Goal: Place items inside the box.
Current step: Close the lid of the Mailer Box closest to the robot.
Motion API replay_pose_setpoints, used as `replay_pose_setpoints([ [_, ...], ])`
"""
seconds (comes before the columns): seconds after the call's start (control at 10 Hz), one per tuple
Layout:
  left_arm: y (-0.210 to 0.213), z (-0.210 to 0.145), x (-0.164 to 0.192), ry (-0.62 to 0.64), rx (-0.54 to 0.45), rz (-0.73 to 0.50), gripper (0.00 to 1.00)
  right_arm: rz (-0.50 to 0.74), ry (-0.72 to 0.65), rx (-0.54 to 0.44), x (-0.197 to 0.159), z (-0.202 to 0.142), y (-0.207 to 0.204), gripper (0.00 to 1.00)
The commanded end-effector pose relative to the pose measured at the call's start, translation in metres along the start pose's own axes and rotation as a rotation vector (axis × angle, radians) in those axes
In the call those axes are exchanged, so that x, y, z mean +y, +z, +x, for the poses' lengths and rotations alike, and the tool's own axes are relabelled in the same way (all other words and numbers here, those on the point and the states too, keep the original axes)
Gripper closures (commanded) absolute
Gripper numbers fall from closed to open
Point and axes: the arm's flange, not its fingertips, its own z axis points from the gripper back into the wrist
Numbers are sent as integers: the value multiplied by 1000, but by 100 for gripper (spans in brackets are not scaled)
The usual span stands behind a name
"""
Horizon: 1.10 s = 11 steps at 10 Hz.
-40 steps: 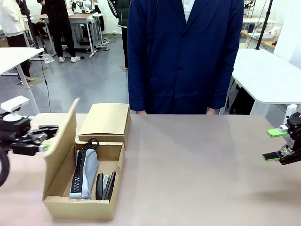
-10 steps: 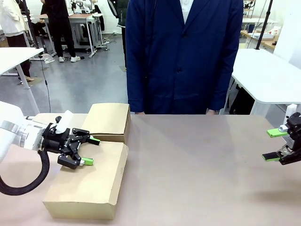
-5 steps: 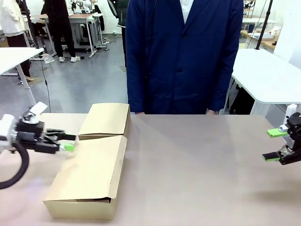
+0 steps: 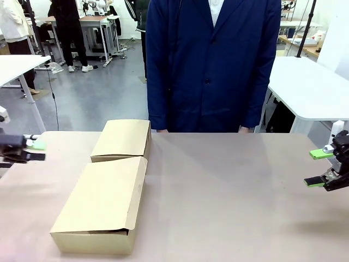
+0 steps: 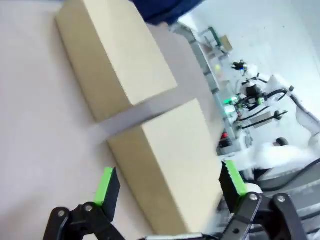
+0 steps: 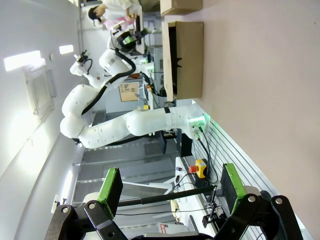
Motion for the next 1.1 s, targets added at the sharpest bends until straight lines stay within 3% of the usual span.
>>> replay_pose_setpoints([
  [0.0,52,38,24,305,-32,-221,0,16,-17,-7,6,0,1,0],
  [0.1,0,0,0,0,0,0,0,16,-17,-7,6,0,1,0],
  [1.0,0,0,0,0,0,0,0,16,-17,-7,6,0,1,0],
])
